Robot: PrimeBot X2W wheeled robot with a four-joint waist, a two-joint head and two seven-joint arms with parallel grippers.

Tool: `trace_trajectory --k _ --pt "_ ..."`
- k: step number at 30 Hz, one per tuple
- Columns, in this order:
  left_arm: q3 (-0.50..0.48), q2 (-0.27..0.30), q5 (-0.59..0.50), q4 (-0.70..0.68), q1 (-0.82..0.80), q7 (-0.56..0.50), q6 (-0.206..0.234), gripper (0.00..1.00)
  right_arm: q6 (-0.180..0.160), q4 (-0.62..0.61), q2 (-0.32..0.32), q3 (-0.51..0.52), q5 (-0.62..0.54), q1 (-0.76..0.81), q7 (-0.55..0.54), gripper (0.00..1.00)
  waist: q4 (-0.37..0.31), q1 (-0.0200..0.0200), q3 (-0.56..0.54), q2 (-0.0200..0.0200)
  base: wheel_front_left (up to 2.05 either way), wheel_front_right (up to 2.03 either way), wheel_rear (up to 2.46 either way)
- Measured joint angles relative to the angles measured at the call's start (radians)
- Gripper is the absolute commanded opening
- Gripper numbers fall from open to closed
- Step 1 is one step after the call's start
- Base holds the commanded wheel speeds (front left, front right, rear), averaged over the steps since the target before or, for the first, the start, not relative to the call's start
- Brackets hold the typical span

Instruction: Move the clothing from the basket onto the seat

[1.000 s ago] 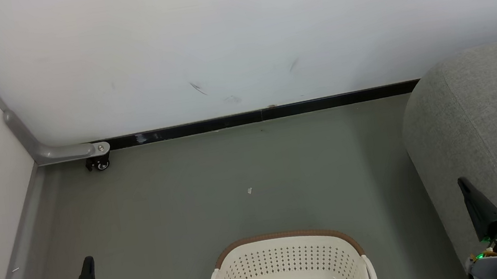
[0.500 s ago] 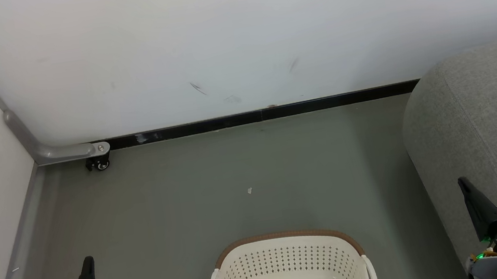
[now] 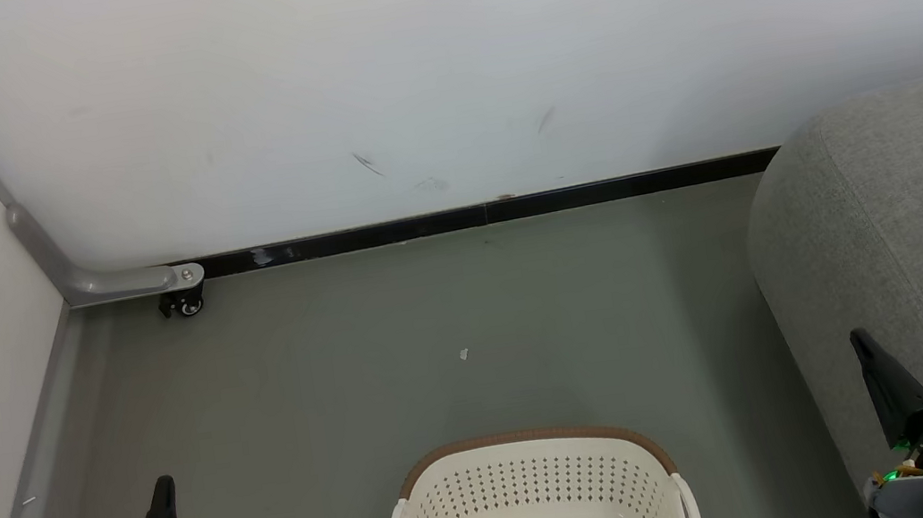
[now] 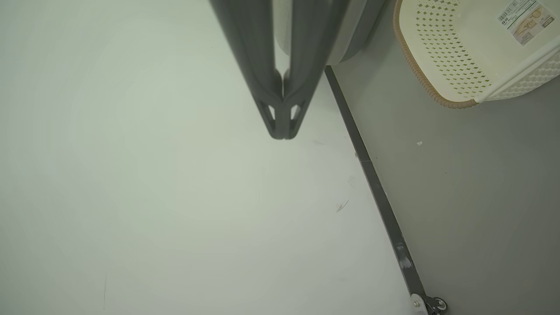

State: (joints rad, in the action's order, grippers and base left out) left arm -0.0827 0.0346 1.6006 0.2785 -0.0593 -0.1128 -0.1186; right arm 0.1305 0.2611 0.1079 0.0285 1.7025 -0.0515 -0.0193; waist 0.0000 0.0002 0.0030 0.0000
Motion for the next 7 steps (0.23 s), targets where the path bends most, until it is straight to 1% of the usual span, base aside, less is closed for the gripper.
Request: trace_trajectory --k 7 --pt "0.0 0.0 0.0 -0.001 0.0 0.0 0.0 0.0 0.0 0.0 -0.001 0.002 -0.002 0.0 -0.003 0.0 0.0 0.0 0.0 0.0 0.0 0.0 0.0"
